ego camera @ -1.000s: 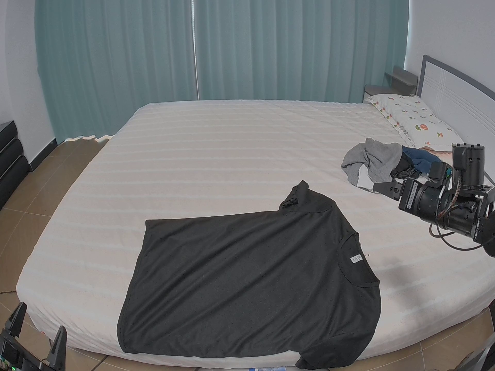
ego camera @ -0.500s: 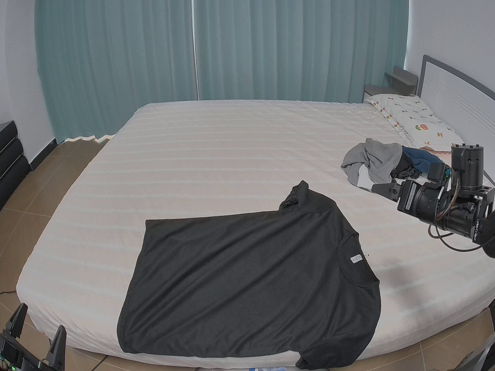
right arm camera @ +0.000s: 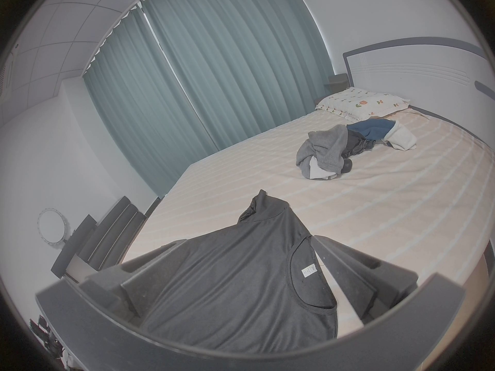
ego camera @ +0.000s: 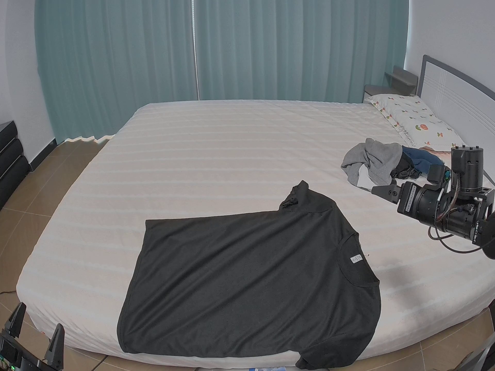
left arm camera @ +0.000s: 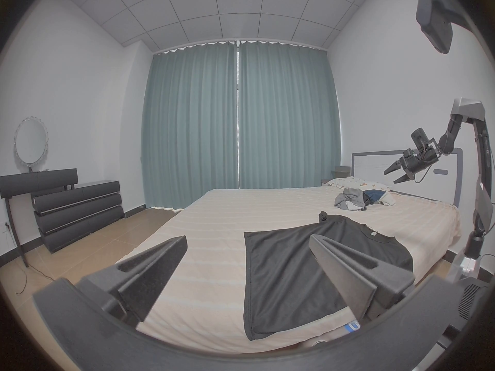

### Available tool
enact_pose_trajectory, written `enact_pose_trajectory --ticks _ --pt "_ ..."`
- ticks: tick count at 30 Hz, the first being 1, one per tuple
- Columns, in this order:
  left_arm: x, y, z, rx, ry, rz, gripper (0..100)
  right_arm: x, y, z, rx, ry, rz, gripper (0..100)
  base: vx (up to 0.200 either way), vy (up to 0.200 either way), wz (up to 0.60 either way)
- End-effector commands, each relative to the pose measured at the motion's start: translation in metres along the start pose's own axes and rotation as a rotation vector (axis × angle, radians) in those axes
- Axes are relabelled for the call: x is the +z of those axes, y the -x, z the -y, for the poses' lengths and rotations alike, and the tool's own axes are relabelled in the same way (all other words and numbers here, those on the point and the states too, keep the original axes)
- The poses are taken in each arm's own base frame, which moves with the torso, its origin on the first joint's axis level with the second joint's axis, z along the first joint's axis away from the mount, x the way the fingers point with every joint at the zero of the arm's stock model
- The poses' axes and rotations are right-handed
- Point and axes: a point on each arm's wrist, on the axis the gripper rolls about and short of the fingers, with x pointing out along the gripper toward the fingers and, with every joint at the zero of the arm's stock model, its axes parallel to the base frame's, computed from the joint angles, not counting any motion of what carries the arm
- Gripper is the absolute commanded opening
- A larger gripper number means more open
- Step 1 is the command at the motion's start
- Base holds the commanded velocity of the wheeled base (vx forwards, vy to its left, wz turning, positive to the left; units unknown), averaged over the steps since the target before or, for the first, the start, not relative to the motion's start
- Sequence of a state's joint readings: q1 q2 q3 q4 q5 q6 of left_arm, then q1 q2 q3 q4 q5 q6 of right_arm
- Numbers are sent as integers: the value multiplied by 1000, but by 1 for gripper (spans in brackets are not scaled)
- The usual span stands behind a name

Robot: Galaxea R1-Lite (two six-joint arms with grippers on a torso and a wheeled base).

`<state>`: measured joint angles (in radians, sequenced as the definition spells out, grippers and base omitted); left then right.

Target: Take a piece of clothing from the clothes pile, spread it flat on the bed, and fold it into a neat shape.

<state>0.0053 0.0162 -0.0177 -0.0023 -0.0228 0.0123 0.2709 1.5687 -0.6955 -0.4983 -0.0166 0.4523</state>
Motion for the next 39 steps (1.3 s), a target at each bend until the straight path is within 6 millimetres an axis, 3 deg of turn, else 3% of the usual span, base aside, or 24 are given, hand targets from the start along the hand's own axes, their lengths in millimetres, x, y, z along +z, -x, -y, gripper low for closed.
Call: enact_pose_trajectory --ticks 1,23,25,30,31,36,39 --pt "-5 0 0 4 3 1 100 -3 -2 0 0 0 -11 100 0 0 0" --pt "-5 0 0 2 8 -4 100 -11 27 6 -30 -1 19 100 0 0 0" --pt "-5 0 0 2 8 -4 100 -9 41 4 -22 1 51 100 0 0 0" --pt "-5 0 0 2 6 -4 100 -18 98 4 -29 24 168 100 0 0 0" --pt "-5 0 0 2 6 -4 100 -18 98 4 -29 24 168 100 0 0 0" --pt "-5 0 0 2 9 -4 100 -46 164 30 -104 86 352 100 0 0 0" --pt "-5 0 0 2 9 -4 100 -67 188 46 -159 148 425 100 0 0 0"
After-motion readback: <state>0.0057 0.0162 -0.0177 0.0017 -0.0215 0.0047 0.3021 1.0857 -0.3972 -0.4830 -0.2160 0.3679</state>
